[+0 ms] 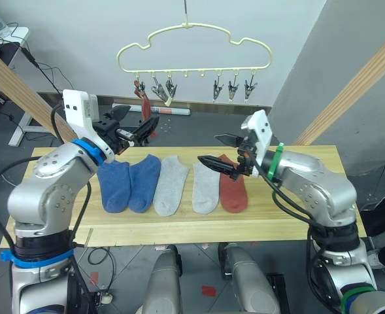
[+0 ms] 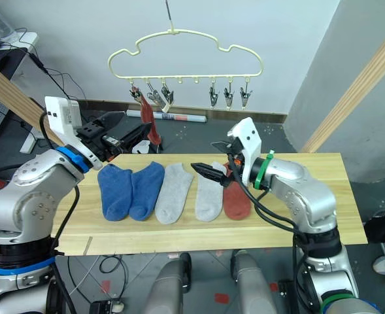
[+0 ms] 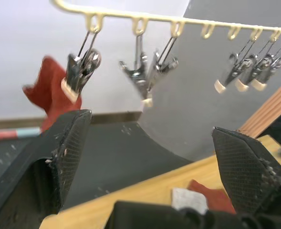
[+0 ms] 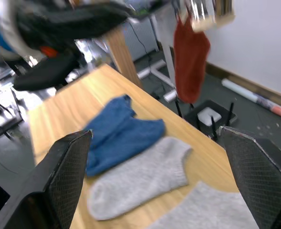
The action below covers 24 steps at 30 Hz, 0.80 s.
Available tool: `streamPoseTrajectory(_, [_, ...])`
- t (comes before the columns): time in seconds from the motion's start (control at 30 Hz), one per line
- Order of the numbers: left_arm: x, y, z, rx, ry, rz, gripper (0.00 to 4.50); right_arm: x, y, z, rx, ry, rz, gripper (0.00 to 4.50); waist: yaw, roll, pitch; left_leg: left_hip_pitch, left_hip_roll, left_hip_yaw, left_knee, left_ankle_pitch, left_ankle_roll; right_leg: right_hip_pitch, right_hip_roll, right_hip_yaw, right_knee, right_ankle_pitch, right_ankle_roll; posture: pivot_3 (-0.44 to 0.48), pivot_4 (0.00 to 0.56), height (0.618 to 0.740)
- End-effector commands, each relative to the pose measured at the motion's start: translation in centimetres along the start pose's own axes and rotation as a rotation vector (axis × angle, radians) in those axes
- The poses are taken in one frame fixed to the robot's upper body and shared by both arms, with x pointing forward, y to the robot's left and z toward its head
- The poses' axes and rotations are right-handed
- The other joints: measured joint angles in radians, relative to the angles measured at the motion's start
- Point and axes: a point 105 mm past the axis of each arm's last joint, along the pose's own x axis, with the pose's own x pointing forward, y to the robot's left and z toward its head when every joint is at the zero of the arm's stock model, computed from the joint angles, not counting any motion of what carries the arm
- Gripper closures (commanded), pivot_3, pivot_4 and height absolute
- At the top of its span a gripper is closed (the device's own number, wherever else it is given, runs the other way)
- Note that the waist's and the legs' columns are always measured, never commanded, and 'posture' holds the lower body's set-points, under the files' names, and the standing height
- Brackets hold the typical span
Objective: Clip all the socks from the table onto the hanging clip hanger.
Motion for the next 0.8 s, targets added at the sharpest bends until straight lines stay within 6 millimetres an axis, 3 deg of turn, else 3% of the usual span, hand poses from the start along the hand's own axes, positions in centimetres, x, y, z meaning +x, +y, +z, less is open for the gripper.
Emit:
streamPoseTrajectory(0.03, [-0.3,-0.8,1.4,0.073,-0.09,-0.008,0.39,-0.5,1.0,1.6,-0.03,-0.046,-0.005,0.0,-0.001,0.0,0.0,0.0,0.0,0.0,0.0,0.0,0.0,0.0,0.0,0.0,0.0,0.0,0.0,-0.019,0.375,0.74])
streamPoseTrajectory(0.17, [0.1,-1.3,0.3,0.098,-0.082,0.01,1.5,-0.6,1.1,2.6,-0.038,-0.094,-0.045,0.0,0.001,0.0,0.0,0.0,0.0,0.001,0.0,0.0,0.0,0.0,0.0,0.001,0.0,0.0,0.0,-0.031,0.379,0.74])
streamPoseTrajectory(0.8, [2.8,0.0,-0.6,0.105,-0.191,0.125,1.5,-0.6,2.9,7.7,-0.09,-0.346,-0.03,0.0,-0.002,0.0,0.0,0.0,-0.001,0.001,0.0,0.0,0.001,0.0,0.0,0.0,-0.001,0.0,0.0,-0.07,0.368,0.74])
